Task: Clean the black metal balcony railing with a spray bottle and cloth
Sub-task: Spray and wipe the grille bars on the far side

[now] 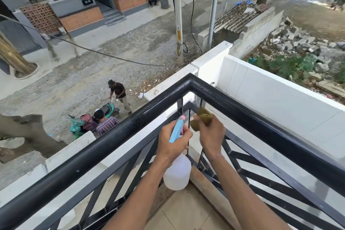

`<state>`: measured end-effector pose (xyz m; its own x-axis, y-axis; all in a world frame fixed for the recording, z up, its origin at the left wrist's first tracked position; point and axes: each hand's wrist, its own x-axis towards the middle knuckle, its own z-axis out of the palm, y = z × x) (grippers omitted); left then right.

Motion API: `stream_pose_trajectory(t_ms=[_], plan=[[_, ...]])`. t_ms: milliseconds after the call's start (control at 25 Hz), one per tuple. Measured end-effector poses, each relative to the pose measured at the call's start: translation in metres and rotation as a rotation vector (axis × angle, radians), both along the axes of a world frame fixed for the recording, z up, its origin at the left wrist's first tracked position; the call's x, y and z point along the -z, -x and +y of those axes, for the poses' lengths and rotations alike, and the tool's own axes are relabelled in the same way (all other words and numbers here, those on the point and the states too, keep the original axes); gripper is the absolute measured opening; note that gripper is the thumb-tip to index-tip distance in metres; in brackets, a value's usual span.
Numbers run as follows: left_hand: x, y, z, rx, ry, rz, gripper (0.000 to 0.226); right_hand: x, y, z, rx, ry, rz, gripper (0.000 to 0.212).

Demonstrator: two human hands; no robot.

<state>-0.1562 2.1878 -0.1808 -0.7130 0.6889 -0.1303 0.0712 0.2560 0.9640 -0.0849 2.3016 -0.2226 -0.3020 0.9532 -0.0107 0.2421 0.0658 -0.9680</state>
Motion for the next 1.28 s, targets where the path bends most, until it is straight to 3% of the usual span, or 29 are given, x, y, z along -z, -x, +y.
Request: stream_pose_trajectory(t_ms=[160,360,560,760,880,1080,1280], plan=[[0.006,-0.003,0.008,0.035,0.027,0.000,0.014,0.000,-0.030,0.012,0.187,0.020,0.049,0.021],[0.009,-0.006,0.020,0.044,0.035,-0.020,0.011,0.001,0.012,0.030,-0.274,-0.100,-0.102,0.014],[0.014,-0.001,0.027,0.059,0.061,-0.025,0.010,0.014,0.014,0.038,-0.466,-0.214,-0.216,0.025],[0.011,0.000,0.034,0.066,0.063,-0.038,0.008,0.001,0.024,0.037,-0.081,-0.248,-0.113,0.006],[0.009,0.000,0.033,0.068,0.043,-0.028,0.013,-0.010,0.027,0.027,0.077,-0.221,-0.069,0.025],[0.014,0.009,0.026,0.047,0.031,-0.026,0.012,-0.006,0.047,0.018,0.267,-0.112,0.101,0.026],[0.019,0.015,0.022,0.054,0.045,-0.035,0.016,0.007,0.046,0.021,0.261,-0.231,-0.297,0.034]])
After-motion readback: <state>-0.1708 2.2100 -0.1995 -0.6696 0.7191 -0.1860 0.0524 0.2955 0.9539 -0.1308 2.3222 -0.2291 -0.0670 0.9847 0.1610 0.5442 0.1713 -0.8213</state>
